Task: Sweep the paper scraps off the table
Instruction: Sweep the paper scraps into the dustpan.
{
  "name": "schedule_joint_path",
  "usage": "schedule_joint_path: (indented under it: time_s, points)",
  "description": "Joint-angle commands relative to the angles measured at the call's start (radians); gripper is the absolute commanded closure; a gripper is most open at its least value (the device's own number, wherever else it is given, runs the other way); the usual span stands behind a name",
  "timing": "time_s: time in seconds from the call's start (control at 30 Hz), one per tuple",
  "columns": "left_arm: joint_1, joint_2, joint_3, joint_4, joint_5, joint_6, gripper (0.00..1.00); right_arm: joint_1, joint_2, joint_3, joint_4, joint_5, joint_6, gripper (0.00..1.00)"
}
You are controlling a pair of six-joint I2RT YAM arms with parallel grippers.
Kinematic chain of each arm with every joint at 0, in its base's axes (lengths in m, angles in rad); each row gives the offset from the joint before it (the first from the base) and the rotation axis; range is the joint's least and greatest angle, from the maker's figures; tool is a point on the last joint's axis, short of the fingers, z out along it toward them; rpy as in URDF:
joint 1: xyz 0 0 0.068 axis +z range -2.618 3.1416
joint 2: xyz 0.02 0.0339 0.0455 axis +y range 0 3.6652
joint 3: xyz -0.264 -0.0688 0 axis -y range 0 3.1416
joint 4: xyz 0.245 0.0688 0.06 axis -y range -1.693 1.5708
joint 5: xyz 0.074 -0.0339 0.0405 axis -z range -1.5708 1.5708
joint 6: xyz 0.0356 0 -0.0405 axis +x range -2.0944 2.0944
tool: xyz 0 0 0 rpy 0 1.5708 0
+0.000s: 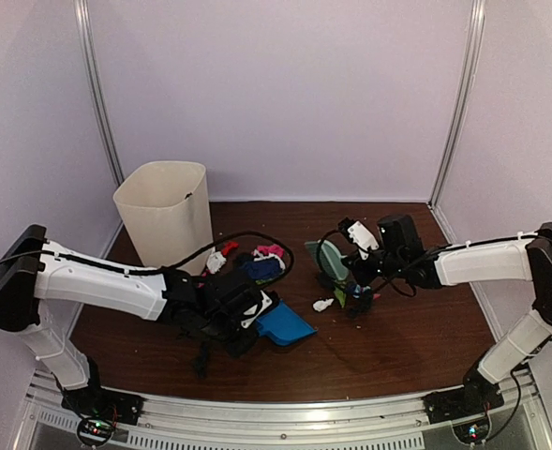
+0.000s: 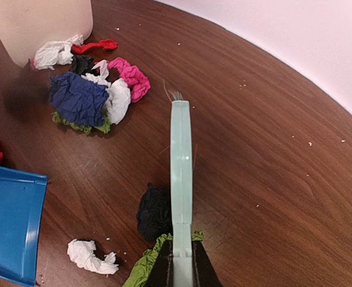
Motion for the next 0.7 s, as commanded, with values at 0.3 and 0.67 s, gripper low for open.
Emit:
schedule_joint_path:
  time_s: [0.3, 0.67]
  points:
    - [-0.006, 0.068, 0.042, 0.062, -0.043, 0.054, 1.00, 0.008, -0.004, -0.019, -0.058, -0.162, 0.055, 1.00]
    - [-0.006, 0.159, 0.103, 0.097, 0.011, 0.079, 1.00, 0.055, -0.085, -0.104, 0.024, -0.305, 0.200, 1.00]
